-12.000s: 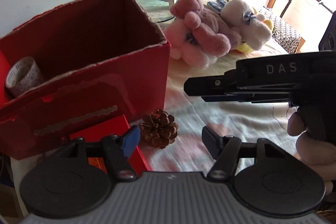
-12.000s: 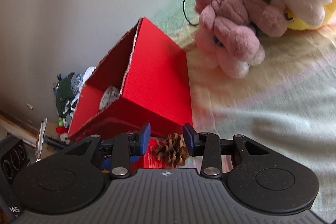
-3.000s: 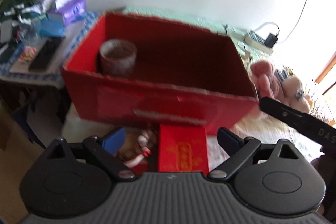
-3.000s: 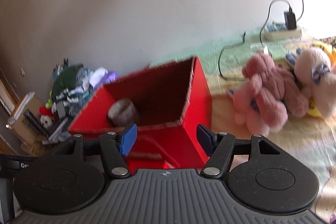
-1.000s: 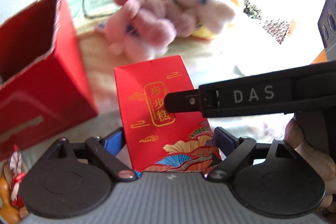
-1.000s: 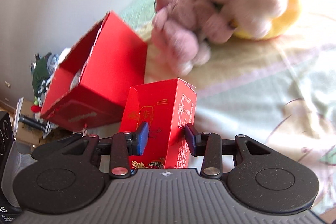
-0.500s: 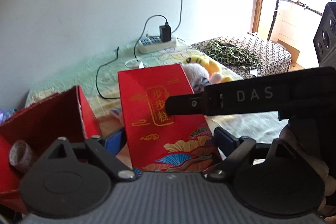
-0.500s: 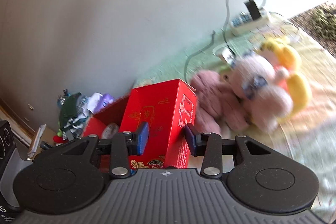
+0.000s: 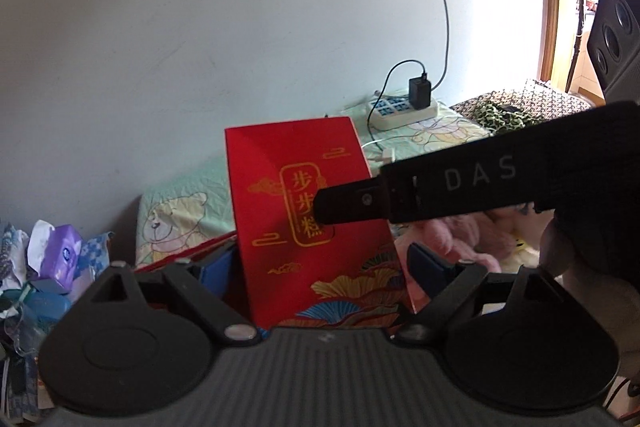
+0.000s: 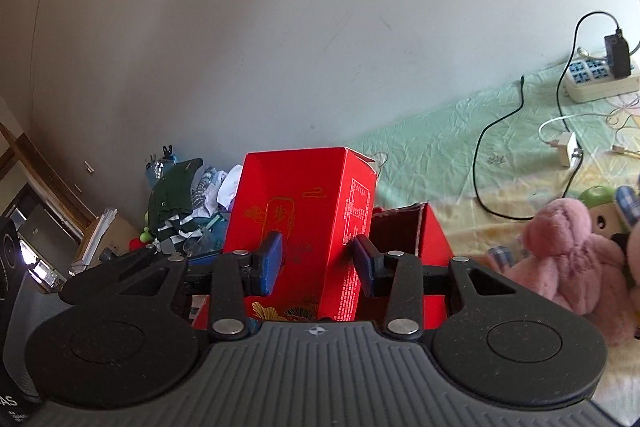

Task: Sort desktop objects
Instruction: 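Lift the gift box with the right gripper over the red cardboard box, then lower the gift box into the cardboard box beside the tape roll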

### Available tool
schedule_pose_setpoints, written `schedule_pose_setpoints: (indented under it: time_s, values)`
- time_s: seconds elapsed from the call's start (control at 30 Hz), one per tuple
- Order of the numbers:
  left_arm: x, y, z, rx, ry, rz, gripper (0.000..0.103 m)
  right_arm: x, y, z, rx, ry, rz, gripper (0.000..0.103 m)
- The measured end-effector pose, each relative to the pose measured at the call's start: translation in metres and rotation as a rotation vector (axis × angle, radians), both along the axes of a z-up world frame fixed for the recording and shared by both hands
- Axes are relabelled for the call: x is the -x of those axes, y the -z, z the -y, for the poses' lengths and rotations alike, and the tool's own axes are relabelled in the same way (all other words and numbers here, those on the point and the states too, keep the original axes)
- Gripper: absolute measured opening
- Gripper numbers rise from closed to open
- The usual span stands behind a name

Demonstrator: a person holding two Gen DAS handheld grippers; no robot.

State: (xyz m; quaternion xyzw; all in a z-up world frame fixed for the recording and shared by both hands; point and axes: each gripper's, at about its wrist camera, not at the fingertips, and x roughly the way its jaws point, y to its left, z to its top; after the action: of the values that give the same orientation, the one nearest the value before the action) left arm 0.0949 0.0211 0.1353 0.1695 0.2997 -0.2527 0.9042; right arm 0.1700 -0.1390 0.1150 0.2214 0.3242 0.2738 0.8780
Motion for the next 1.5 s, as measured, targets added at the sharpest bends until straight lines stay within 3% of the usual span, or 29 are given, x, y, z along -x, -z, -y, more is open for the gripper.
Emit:
schedule_pose_setpoints:
  time_s: [0.33, 0.53, 0.77, 1.07, 1.23, 1.5]
  values:
    - [-0.066, 0.053, -0.057, -0.04, -0.048, -0.25, 0.089, -0.038, 0.041, -0.078, 0.135, -0.074, -0.247, 0.043]
    - [-0.093, 0.084, -0.066, -0.084, -0.055, -0.39, 0.089, -0.067, 0.059, -0.099, 0.195, -0.099, -0.344, 0.043]
    - [-0.117, 0.112, -0.071, -0.147, -0.073, -0.49, 0.089, -0.091, 0.085, -0.111, 0.197, -0.125, -0.478, 0.042]
    - [-0.139, 0.134, -0.072, -0.19, -0.086, -0.577, 0.089, -0.102, 0.102, -0.123, 0.259, -0.137, -0.507, 0.039]
    - [-0.143, 0.14, -0.075, -0.212, -0.113, -0.554, 0.087, -0.108, 0.11, -0.122, 0.234, -0.149, -0.544, 0.035]
    - [-0.148, 0.142, -0.085, -0.148, -0.122, -0.59, 0.087, -0.109, 0.113, -0.12, 0.23, -0.12, -0.541, 0.035]
